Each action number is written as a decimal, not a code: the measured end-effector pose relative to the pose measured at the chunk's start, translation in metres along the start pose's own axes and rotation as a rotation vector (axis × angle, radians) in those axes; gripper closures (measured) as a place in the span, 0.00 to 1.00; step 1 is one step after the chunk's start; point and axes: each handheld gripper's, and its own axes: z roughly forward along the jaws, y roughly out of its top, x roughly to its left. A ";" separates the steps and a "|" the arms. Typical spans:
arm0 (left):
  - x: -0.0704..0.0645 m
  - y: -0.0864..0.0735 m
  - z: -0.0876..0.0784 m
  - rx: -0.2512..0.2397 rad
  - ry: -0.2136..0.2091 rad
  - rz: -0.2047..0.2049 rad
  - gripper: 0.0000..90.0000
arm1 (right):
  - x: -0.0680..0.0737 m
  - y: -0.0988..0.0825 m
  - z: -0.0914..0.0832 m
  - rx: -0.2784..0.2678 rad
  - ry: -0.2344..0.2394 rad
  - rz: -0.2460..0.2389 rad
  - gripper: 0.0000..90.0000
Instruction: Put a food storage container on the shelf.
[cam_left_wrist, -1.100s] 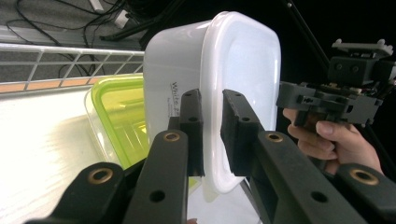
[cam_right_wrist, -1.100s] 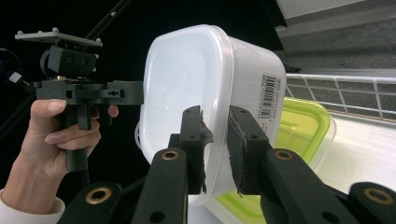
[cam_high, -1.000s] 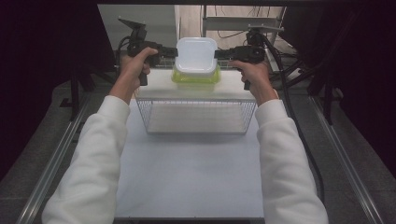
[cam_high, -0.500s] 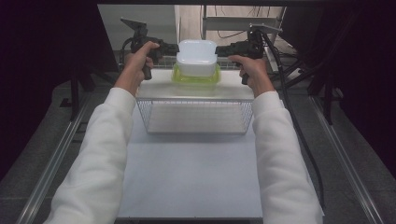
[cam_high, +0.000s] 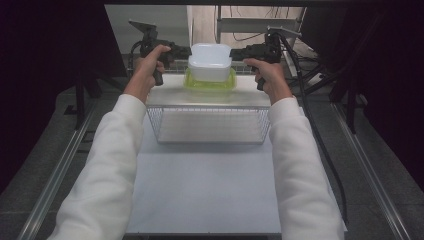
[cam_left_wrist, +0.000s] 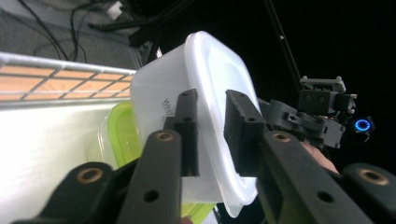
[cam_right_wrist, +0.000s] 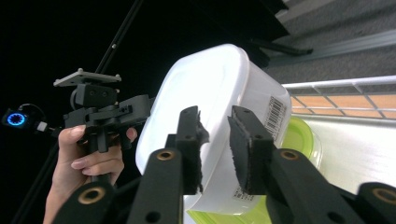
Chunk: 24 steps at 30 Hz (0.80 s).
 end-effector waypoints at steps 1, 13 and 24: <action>-0.002 -0.001 0.000 -0.004 0.009 0.019 0.77 | 0.001 -0.001 -0.001 -0.007 0.002 -0.007 0.78; -0.028 -0.013 -0.023 -0.053 0.042 0.225 0.48 | 0.025 -0.009 -0.023 -0.043 -0.048 -0.146 0.64; -0.048 -0.036 -0.040 -0.038 0.085 0.390 0.43 | 0.036 -0.025 -0.043 -0.053 -0.072 -0.324 0.52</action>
